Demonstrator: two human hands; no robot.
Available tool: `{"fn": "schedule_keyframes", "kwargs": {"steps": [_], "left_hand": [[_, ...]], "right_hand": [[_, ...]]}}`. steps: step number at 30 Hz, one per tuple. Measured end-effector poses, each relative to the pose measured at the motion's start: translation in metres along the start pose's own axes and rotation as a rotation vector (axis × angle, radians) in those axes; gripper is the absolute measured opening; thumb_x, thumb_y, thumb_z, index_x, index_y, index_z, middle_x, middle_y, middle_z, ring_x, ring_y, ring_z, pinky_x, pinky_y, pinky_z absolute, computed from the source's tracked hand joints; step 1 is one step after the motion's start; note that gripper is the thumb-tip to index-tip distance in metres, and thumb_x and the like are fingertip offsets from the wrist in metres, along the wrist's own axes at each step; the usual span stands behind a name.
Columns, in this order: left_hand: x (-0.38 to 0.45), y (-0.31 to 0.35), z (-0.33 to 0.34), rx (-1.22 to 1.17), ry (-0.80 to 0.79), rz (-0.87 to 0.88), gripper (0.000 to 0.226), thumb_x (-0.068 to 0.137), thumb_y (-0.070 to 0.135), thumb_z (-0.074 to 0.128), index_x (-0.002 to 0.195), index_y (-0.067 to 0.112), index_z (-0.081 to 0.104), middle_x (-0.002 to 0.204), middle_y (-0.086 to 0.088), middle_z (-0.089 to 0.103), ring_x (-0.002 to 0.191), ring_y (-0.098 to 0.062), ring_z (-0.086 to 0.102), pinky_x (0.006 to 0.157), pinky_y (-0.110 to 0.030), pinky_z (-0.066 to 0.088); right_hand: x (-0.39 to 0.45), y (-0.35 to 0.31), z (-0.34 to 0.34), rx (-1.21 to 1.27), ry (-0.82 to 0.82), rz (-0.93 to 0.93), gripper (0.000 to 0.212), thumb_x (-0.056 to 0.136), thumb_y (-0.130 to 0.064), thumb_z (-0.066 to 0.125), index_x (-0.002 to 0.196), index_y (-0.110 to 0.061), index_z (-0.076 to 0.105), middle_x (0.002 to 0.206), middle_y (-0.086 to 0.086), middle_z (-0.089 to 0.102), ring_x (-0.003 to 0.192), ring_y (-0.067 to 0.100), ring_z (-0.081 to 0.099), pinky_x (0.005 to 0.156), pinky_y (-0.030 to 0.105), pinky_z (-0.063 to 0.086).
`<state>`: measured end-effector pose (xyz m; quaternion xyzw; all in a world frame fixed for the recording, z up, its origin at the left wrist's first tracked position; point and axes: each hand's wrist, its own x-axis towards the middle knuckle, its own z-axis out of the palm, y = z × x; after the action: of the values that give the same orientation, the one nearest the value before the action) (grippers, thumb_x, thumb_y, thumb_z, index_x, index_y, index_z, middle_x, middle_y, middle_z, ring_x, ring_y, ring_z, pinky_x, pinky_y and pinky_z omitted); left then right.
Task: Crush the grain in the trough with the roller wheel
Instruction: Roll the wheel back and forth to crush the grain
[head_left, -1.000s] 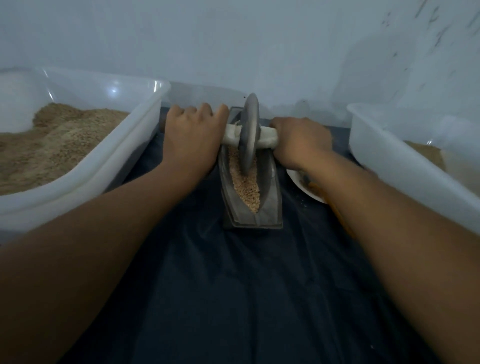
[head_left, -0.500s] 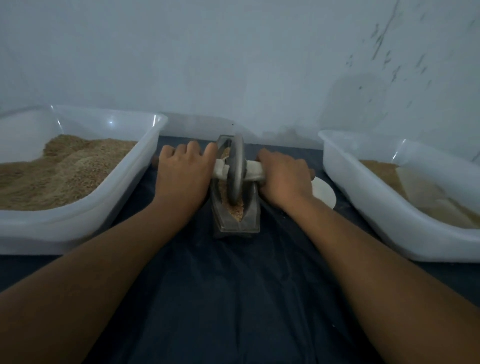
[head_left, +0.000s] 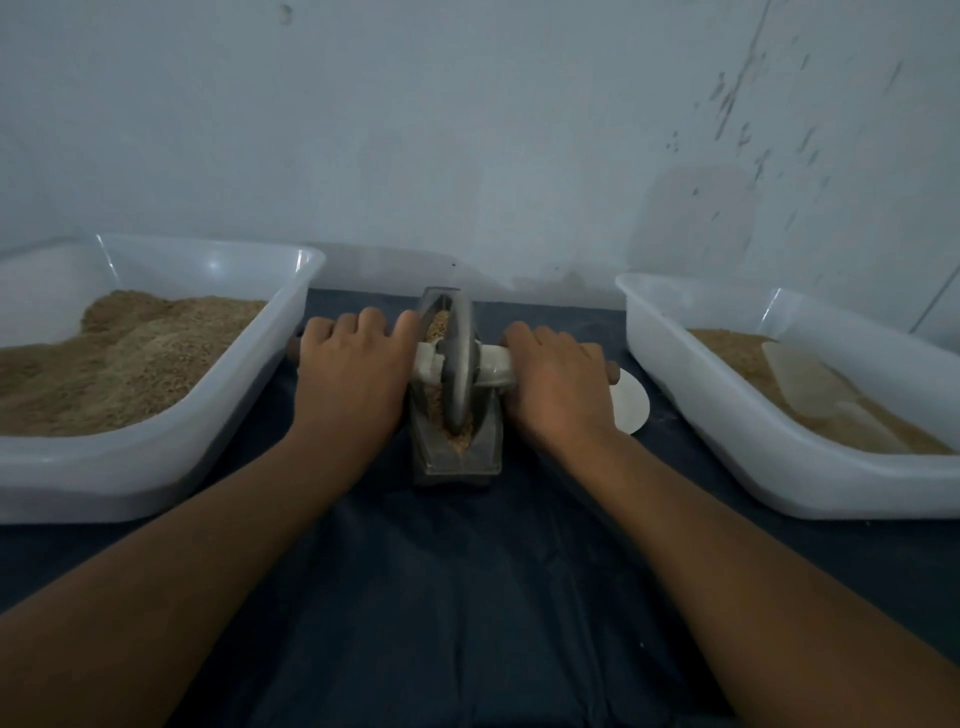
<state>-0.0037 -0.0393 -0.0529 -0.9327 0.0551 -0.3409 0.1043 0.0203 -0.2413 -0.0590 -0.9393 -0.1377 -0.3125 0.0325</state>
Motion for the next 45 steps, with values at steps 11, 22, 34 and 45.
{"fn": "schedule_keyframes", "kwargs": {"steps": [11, 22, 34, 45], "left_hand": [[0.02, -0.005, 0.028, -0.044, 0.102, 0.001, 0.005, 0.088, 0.01, 0.052, 0.09, 0.014, 0.05, 0.079, -0.01, 0.057, 0.068, -0.03, 0.056, 0.067, -0.039, 0.033], [0.042, -0.011, 0.053, -0.085, 0.151, 0.018, 0.004, 0.09, 0.01, 0.05, 0.09, 0.013, 0.051, 0.08, -0.012, 0.061, 0.069, -0.033, 0.058, 0.067, -0.04, 0.034], [0.057, -0.014, 0.073, -0.062, 0.165, -0.004, 0.006, 0.089, 0.011, 0.051, 0.09, 0.016, 0.049, 0.074, -0.008, 0.056, 0.062, -0.029, 0.055, 0.063, -0.036, 0.03], [0.049, -0.01, 0.072, -0.078, 0.196, -0.058, 0.007, 0.086, 0.009, 0.051, 0.089, 0.015, 0.05, 0.075, -0.009, 0.058, 0.062, -0.03, 0.054, 0.064, -0.037, 0.029]], "right_hand": [[0.031, 0.006, 0.019, -0.034, -0.041, -0.012, 0.019, 0.088, -0.027, 0.063, 0.104, -0.023, 0.053, 0.092, -0.001, 0.063, 0.082, 0.027, 0.061, 0.068, 0.038, 0.028], [0.067, 0.014, 0.031, -0.048, -0.138, -0.041, 0.029, 0.087, -0.024, 0.066, 0.114, -0.023, 0.055, 0.1, 0.006, 0.066, 0.086, 0.033, 0.062, 0.062, 0.036, 0.03], [0.1, 0.015, 0.028, -0.048, -0.354, -0.006, 0.037, 0.083, -0.024, 0.067, 0.119, -0.031, 0.057, 0.096, 0.0, 0.057, 0.084, 0.025, 0.051, 0.061, 0.035, 0.034], [0.088, 0.012, 0.035, -0.106, -0.163, -0.03, 0.021, 0.088, -0.022, 0.065, 0.107, -0.027, 0.056, 0.082, -0.003, 0.049, 0.076, 0.024, 0.048, 0.065, 0.037, 0.03]]}}
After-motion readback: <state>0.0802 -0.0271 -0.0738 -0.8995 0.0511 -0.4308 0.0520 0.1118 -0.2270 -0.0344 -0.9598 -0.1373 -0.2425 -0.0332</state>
